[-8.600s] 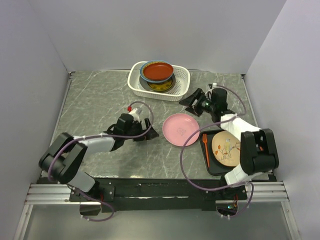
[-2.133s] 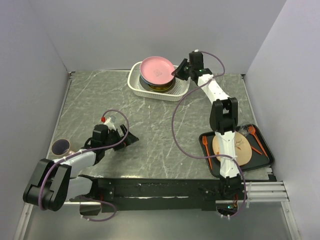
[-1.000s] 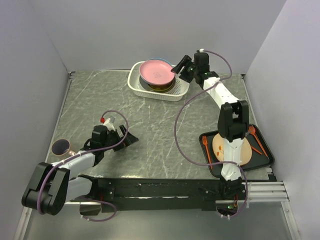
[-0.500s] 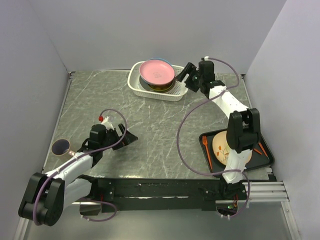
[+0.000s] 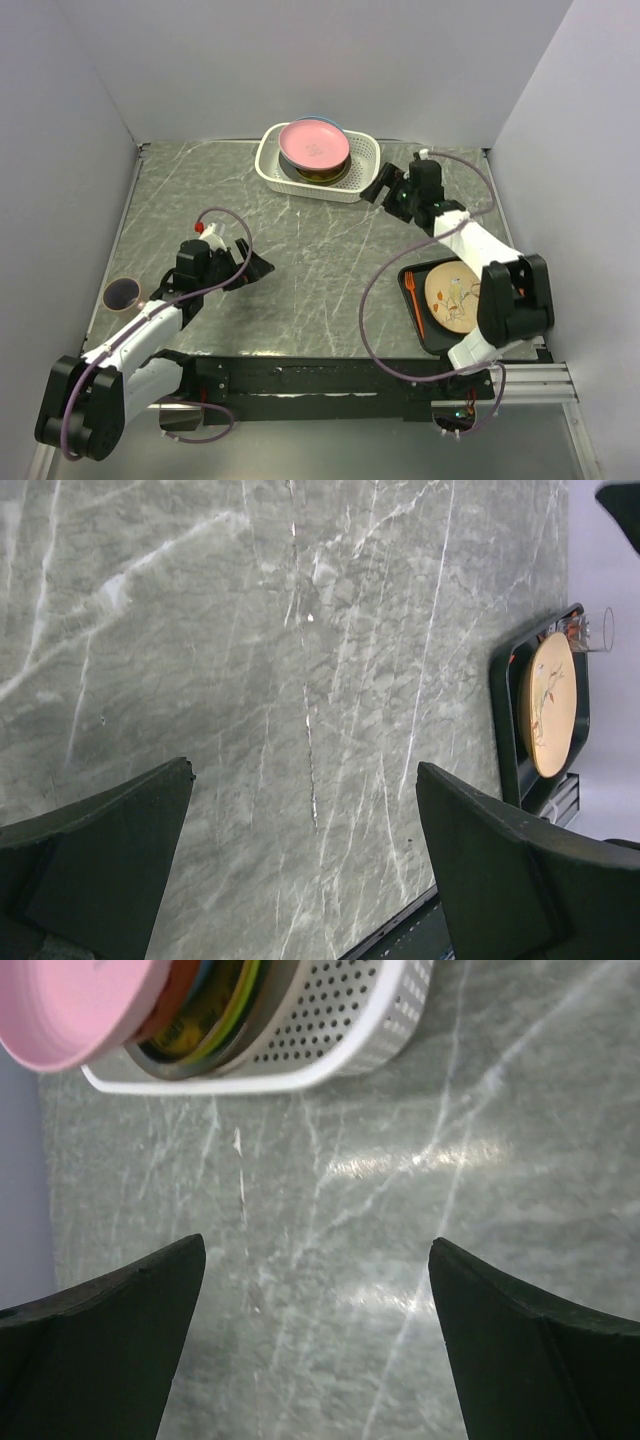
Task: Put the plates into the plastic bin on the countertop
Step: Reset both arms
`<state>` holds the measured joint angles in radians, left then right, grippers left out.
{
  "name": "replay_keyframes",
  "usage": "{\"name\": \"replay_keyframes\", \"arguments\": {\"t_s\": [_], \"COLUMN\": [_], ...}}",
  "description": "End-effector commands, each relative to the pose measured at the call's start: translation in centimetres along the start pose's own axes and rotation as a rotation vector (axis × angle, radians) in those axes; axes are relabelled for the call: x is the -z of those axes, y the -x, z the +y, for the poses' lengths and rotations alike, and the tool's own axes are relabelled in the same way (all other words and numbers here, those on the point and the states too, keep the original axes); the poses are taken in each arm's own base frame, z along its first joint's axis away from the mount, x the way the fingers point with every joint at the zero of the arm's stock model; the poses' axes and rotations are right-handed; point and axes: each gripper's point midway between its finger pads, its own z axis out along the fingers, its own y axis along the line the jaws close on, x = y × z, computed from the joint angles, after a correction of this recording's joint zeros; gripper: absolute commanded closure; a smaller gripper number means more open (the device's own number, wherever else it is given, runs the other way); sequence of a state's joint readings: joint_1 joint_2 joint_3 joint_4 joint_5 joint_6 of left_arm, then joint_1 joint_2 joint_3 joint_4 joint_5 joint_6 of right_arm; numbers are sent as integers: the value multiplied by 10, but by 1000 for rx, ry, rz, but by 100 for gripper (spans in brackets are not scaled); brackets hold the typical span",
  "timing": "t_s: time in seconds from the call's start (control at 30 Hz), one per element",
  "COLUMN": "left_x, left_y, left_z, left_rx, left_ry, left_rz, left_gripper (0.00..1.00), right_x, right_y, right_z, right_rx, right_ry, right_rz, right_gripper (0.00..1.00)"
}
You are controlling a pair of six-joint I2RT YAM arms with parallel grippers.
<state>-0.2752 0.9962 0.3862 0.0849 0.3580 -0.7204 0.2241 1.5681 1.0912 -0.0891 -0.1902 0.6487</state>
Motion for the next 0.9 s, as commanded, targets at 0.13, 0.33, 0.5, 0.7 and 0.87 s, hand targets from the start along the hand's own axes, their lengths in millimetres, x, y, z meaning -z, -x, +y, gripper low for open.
{"name": "replay_keyframes", "arguments": {"t_s": [0.13,0.33,0.5,0.7,0.87], "left_x": [2,-2,-1,5,6], "left_y": [33,40,41,51,52], "left_z": [-14,-9,-9,-16,-15], "left_rx": [-50,-45,-36,-36,-36], "left_ry": [19,63,83,73,82], "left_rz": [-66,-70,-64,-102,-115], "left_gripper": [1,1,1,1,1], "right_x": [57,88,105,117,117], "right_y": [-11,-37,-59,-81,-86], "right_z": [-13,-29,-44,-62,-70], "right_rx": [103,135,141,149,147], "right_ry": [-20,-11,-21,-41,-56], "right_rz": [-105,-129,-120,-106,-112], "right_gripper": [0,0,0,0,0]}}
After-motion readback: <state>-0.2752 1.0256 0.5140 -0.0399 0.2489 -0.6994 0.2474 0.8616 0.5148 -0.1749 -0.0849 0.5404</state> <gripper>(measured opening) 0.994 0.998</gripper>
